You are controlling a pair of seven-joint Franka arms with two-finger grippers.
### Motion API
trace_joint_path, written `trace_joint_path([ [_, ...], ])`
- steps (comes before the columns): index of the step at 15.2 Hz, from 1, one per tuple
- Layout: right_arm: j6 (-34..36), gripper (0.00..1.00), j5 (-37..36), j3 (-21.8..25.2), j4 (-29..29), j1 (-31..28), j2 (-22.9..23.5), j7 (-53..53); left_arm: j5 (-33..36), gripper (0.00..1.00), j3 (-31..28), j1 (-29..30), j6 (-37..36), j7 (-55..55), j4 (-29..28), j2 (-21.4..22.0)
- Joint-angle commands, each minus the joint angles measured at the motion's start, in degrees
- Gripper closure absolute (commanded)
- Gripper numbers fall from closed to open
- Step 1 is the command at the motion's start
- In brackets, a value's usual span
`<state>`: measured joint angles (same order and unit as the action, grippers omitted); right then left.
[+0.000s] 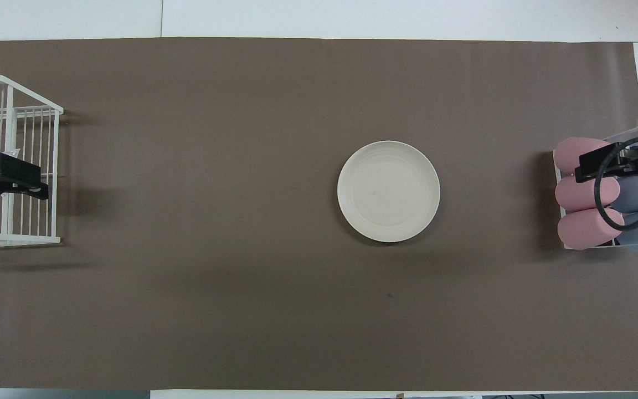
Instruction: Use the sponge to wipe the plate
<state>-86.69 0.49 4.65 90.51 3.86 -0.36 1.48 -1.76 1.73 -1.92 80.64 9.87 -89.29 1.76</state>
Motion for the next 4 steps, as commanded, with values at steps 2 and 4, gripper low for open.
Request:
trace_joint_path([
  [2,-0.1,0.0,0.7,0.0,0.5,-0.2,-0.7,-0.9,2.3,0.0,-0.3,-0.5,0.7,-0.9,0.8,-0.4],
  [4,-0.1,0.0,0.7,0.0,0.5,-0.2,-0.7,-0.9,2.1,0.0,-0.3,-0.5,0.7,-0.9,0.7,-0.3],
])
